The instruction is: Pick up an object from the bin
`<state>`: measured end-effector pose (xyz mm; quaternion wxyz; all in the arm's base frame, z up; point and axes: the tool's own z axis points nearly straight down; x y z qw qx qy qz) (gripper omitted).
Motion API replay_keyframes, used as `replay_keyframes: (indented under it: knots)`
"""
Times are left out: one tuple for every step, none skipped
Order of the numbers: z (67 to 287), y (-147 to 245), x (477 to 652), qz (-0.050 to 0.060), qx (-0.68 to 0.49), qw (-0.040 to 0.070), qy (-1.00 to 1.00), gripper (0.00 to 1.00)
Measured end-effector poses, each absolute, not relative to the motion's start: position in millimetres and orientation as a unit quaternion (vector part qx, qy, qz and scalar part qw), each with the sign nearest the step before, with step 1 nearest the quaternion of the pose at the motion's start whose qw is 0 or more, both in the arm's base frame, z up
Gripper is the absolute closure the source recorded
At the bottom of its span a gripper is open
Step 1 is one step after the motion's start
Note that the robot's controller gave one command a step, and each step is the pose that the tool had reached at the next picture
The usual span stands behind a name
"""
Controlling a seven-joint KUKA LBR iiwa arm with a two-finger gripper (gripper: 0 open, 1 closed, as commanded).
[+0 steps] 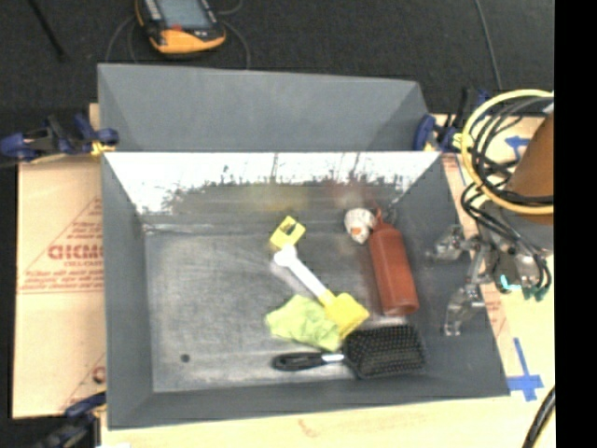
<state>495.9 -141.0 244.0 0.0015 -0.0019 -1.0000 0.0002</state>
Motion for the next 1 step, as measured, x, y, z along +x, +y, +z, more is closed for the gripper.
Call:
replay_keyframes:
  knots:
    - [247.4, -140.3, 497.5, 0.001, 0.0, -0.002, -1.0, 0.0]
